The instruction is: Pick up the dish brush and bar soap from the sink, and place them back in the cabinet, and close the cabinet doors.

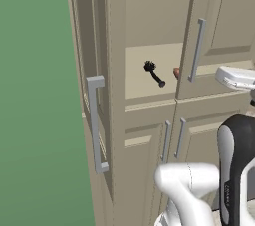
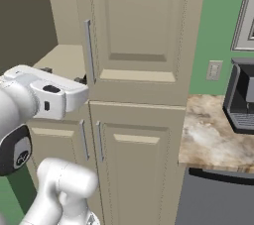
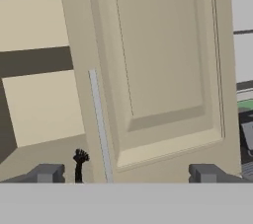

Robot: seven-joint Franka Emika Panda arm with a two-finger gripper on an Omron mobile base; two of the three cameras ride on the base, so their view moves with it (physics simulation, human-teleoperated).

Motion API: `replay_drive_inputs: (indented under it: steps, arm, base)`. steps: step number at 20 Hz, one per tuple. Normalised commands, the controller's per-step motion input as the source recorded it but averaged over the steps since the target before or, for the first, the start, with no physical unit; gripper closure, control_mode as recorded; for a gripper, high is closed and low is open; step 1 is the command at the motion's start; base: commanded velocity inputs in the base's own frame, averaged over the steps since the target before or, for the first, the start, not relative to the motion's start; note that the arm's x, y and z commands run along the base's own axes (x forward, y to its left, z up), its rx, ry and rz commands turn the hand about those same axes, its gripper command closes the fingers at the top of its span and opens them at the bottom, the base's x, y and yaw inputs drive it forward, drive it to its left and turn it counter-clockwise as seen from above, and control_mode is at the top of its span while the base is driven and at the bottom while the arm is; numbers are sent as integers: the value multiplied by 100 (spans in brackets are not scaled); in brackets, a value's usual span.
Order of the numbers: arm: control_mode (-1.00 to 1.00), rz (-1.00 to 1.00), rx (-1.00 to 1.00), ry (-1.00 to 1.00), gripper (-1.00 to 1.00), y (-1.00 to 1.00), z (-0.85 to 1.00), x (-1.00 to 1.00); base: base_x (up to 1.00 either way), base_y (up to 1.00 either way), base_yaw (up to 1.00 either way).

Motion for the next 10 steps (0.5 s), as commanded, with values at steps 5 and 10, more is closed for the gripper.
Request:
replay_drive_inputs:
  steps: [5,10]
  arm:
    - [-100,0,-2,-9,-100,15,-12,-30]
    - [-100,0,-2,-7,-100,22,-19,-15]
  base:
    - [0,0,0]
    - [0,0,0]
